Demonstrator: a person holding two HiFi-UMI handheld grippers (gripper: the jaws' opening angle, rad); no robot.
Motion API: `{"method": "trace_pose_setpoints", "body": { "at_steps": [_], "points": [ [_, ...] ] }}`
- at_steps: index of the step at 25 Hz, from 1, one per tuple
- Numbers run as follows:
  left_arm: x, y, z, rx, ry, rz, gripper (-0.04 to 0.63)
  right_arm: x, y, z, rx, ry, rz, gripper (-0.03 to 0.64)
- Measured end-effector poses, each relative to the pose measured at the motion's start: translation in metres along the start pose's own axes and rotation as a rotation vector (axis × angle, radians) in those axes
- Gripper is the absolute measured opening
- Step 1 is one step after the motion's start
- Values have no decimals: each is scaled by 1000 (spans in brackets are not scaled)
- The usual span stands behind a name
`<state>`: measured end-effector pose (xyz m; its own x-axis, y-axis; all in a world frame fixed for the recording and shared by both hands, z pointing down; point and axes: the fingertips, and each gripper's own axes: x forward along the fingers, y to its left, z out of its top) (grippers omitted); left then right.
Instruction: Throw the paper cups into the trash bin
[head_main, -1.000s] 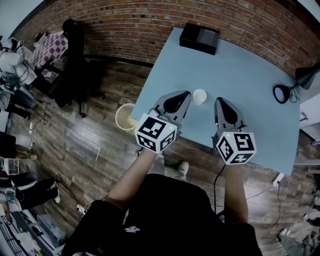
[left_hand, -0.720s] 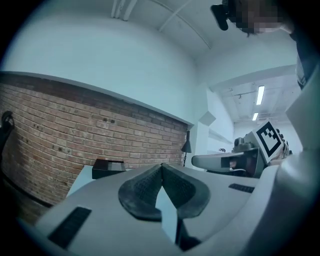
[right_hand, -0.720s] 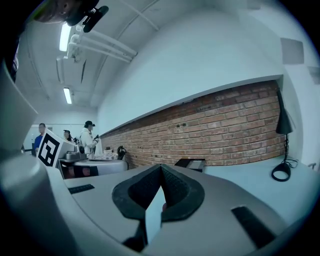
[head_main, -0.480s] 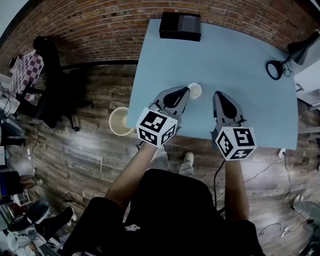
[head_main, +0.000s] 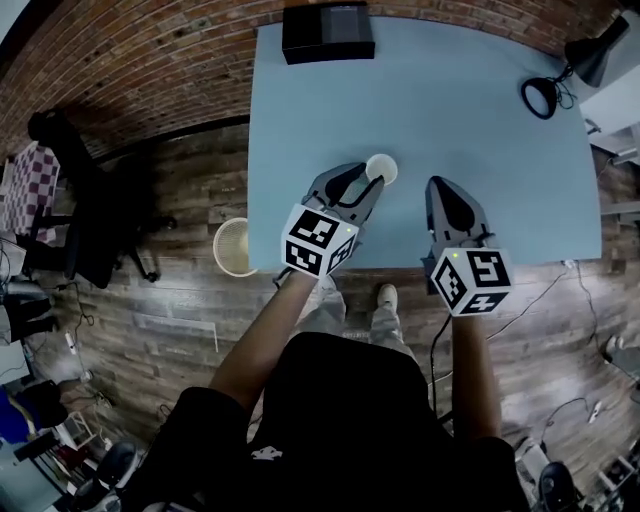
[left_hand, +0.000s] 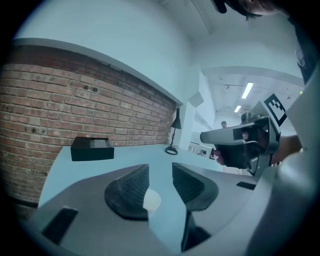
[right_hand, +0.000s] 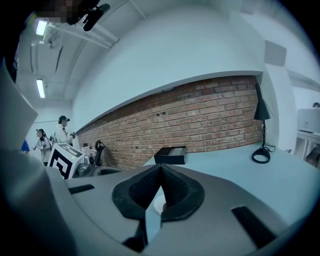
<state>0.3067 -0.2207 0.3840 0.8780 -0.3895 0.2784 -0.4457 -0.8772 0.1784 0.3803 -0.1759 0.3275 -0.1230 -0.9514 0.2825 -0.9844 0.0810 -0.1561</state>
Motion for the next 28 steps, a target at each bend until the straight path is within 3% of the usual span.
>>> {"method": "trace_pose_setpoints", "body": {
  "at_steps": [10, 17, 28],
  "points": [
    [45, 12, -52, 45, 153, -51, 280, 5, -19, -28, 47, 53, -90, 0],
    [76, 19, -81, 79, 226, -46, 379, 8, -36, -48, 77, 85, -135, 0],
    [106, 29, -116, 92, 326, -50, 410, 11, -47, -73, 118, 127, -163, 0]
  ]
}}
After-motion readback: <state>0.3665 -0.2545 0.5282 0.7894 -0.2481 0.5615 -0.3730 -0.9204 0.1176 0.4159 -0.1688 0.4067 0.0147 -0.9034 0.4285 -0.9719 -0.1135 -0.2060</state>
